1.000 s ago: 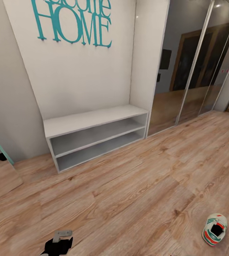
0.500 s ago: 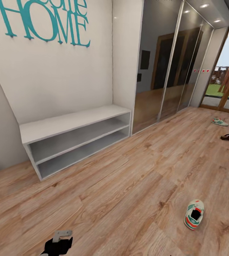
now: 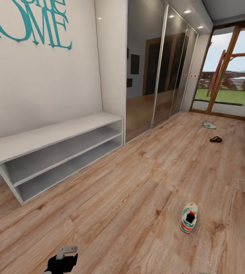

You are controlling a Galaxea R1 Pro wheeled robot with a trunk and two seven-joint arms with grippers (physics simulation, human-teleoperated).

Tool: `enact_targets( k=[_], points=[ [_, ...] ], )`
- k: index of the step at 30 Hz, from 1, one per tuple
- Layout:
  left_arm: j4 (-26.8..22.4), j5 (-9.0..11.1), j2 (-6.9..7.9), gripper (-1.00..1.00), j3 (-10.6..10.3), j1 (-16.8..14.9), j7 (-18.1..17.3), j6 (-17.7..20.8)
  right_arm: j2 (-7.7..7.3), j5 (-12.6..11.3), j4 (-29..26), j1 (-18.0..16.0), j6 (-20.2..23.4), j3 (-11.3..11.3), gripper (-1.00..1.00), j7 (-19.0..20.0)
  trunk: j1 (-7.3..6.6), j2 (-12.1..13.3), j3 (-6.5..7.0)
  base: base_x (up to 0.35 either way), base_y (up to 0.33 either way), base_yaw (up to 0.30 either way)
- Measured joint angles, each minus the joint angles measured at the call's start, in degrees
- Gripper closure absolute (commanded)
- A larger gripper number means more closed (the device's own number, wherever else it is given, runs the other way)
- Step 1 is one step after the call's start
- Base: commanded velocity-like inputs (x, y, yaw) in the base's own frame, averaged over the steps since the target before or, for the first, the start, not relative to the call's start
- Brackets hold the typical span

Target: Pick up the two gym shoes and the two sandals from the corridor floor and place them onto the hallstand (shoe rack) in the corridor, making sure they are on the rack and not on the floor. Arrange them so the two gym shoes are next to each other and the two sandals are next to each other.

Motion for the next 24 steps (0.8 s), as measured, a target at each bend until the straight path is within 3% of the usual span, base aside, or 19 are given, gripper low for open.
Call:
enact_targets(
  k=[24],
  points=[
    [0.0,0.0,0.00,-1.00,0.0,0.0,0.0,0.0,0.00,0.0,0.0,0.0,0.0,0.1,-1.00,0.0,0.00,0.0,0.00,0.000,0.000,-0.300]
  ],
)
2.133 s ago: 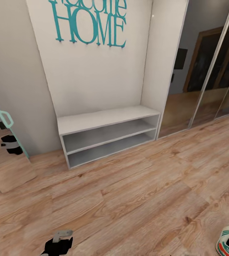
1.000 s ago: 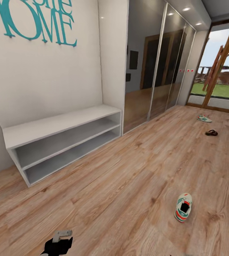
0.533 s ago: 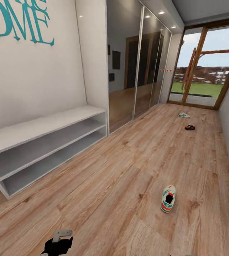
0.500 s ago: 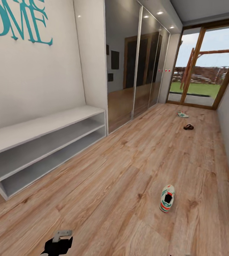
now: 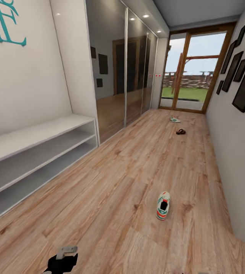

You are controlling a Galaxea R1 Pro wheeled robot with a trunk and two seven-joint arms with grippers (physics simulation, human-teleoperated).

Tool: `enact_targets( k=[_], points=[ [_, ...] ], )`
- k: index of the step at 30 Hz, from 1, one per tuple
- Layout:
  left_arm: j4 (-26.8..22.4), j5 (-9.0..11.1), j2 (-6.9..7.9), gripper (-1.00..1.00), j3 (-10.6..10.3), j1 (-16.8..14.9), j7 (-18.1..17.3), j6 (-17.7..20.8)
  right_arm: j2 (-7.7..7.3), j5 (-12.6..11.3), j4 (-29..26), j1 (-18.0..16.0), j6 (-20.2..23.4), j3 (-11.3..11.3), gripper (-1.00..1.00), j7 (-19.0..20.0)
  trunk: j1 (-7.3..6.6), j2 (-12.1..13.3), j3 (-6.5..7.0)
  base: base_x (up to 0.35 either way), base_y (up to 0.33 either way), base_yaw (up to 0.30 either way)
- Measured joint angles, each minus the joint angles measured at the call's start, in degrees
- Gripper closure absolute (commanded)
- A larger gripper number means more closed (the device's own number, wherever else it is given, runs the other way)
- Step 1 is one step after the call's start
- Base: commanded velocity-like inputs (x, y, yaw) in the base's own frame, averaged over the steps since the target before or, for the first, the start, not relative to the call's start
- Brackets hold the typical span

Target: Pick up the two gym shoes and the two sandals from the corridor floor and place them onto the hallstand (shoe rack) in the corridor, making sure they are on the rack and not on the floor. Arrange them so the two gym shoes are next to each other and the two sandals are next to each other.

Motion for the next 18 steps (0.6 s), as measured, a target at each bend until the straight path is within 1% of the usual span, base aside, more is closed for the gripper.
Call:
enact_targets(
  k=[18],
  points=[
    [0.0,0.0,0.00,-1.00,0.0,0.0,0.0,0.0,0.00,0.0,0.0,0.0,0.0,0.0,-1.00,0.0,0.00,0.0,0.00,0.000,0.000,-0.300]
  ],
)
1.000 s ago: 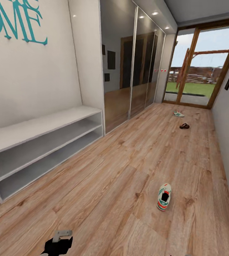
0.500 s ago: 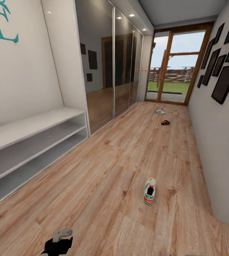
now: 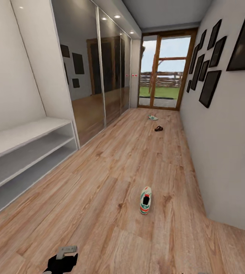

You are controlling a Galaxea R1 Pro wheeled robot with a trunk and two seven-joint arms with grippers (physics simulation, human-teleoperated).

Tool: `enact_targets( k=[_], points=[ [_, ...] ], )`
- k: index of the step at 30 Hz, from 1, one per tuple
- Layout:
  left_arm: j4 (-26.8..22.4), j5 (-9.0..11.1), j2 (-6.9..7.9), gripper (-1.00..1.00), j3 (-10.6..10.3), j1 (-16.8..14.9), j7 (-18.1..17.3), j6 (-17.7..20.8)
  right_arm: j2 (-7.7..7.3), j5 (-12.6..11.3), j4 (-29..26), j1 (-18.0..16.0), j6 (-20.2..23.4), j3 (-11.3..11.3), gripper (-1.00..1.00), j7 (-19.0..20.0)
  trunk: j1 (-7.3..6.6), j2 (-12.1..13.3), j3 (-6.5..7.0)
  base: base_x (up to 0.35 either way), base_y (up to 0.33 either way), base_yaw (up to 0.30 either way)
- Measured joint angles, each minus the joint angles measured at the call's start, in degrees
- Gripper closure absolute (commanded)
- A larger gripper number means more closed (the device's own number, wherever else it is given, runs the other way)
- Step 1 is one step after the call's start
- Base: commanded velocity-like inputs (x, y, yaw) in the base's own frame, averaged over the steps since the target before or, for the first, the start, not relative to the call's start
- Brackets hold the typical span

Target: Pick up the two gym shoes and the two sandals from the corridor floor and place them onto the hallstand (shoe rack) in the corridor, making sure they are on the rack and not on the floor. Arrange them so the two gym shoes are next to each other and the two sandals are next to each other.

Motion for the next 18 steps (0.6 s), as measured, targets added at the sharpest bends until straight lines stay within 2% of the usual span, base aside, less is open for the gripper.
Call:
enact_targets(
  k=[10,18],
  points=[
    [0.0,0.0,0.00,-1.00,0.1,0.0,0.0,0.0,0.00,0.0,0.0,0.0,0.0,0.0,-1.00,0.0,-0.01,0.0,0.00,0.026,0.000,-0.300],
    [0.0,0.0,0.00,-1.00,0.1,0.0,0.0,0.0,0.00,0.0,0.0,0.0,0.0,0.0,-1.00,0.0,-0.03,0.0,0.00,0.175,0.000,-0.300]
  ],
)
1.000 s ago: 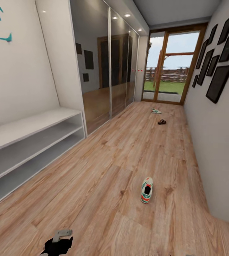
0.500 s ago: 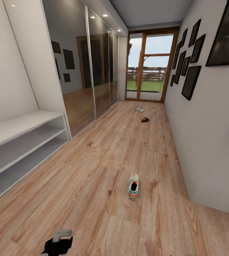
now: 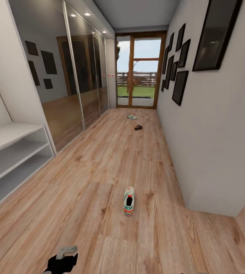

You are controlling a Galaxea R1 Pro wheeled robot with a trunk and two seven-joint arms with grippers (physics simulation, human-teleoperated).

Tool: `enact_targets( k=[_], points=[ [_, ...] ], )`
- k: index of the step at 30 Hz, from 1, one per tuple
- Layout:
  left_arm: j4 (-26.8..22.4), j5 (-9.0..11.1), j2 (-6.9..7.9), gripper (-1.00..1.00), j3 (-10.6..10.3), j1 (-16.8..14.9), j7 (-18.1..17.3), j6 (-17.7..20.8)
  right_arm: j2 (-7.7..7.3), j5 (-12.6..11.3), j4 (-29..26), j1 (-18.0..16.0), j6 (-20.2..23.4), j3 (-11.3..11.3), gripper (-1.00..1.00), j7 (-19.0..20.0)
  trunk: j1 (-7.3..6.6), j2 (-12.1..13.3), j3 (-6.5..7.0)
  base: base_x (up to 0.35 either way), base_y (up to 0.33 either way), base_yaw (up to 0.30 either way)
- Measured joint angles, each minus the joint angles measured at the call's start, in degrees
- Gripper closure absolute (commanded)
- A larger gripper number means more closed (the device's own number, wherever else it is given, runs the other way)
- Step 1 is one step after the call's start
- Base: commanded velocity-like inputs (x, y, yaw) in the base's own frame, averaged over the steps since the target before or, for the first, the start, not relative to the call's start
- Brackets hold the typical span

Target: Pick up the two gym shoes and the two sandals from the corridor floor and place them onto the hallstand (shoe rack) in the corridor, making sure they are on the rack and not on the floor. Arrange them so the two gym shoes are next to each other and the two sandals are next to each other.

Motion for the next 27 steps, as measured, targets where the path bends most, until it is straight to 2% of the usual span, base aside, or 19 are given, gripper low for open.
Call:
enact_targets(
  k=[7,12,19,27],
  points=[
    [0.0,0.0,0.00,-1.00,0.0,0.0,0.0,0.0,0.00,0.0,0.0,0.0,0.0,0.0,-1.00,0.0,-0.01,0.0,0.00,0.311,0.000,-0.242],
    [-0.1,0.0,0.01,-1.00,0.0,0.0,0.0,-0.1,0.05,0.1,0.0,0.0,0.1,0.0,-1.00,0.0,0.01,0.0,0.00,0.207,0.000,-0.034],
    [-0.1,0.0,0.01,-1.00,0.0,0.0,0.0,-0.1,0.07,0.1,0.0,0.0,0.1,0.0,-1.00,0.0,0.02,0.0,0.00,0.056,0.000,-0.006],
    [-0.1,0.0,0.09,-1.00,0.1,0.0,0.0,-0.1,0.09,0.1,0.0,0.0,0.1,0.1,-1.00,0.1,-0.01,0.0,0.00,0.263,0.000,0.000]
  ],
)
